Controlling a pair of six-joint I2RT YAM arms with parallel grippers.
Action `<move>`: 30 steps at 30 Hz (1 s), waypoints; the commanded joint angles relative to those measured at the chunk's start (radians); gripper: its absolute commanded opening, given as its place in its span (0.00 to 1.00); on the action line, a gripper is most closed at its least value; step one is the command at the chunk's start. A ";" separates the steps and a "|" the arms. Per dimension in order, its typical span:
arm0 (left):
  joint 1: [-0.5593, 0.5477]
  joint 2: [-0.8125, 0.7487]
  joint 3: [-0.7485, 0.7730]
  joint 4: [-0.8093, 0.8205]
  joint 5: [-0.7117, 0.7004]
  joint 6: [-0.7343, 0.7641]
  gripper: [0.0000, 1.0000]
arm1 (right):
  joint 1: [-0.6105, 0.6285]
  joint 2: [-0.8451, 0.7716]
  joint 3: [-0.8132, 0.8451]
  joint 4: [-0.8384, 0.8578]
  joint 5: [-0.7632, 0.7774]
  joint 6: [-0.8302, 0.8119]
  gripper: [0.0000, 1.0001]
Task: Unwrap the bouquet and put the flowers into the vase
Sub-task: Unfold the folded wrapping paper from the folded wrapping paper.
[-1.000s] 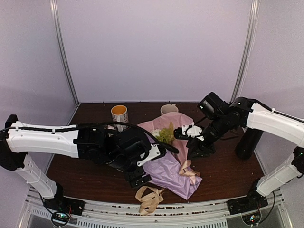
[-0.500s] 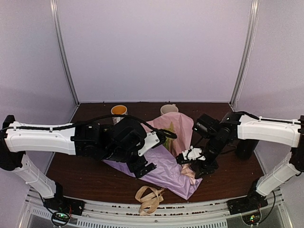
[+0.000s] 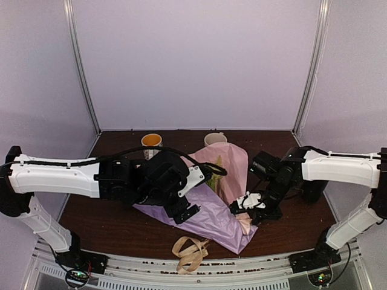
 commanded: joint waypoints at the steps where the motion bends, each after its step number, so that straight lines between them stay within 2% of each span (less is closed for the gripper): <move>1: 0.009 0.003 0.007 0.049 -0.045 0.020 0.98 | -0.085 -0.047 0.025 -0.041 -0.010 -0.002 0.00; 7: 0.050 -0.018 0.023 0.071 -0.071 0.018 0.98 | -0.306 -0.058 0.044 -0.030 0.056 -0.046 0.00; 12: 0.111 0.011 0.081 0.082 -0.081 0.029 0.98 | -0.490 0.049 0.046 0.109 0.199 0.126 0.00; 14: 0.143 0.052 0.139 0.055 -0.080 0.028 0.98 | -0.518 0.076 0.059 0.142 0.252 0.190 0.10; 16: 0.169 0.098 0.218 0.030 -0.099 0.030 0.98 | -0.522 0.068 0.075 0.140 0.262 0.225 0.20; 19: 0.206 0.173 0.323 -0.029 -0.097 0.047 0.98 | -0.509 0.001 0.115 0.110 0.193 0.264 0.48; 21: 0.228 0.219 0.388 -0.075 -0.064 0.061 0.98 | -0.486 -0.056 0.140 0.096 0.148 0.274 0.59; 26: 0.267 0.279 0.452 -0.133 -0.041 0.072 0.97 | -0.408 -0.157 0.160 0.109 0.042 0.284 0.65; 28: 0.273 0.252 0.426 -0.111 -0.058 0.054 0.96 | -0.358 -0.160 0.157 0.142 0.004 0.290 0.64; 30: 0.273 0.199 0.370 -0.057 -0.067 0.044 0.95 | -0.280 -0.133 0.160 0.192 0.035 0.300 0.61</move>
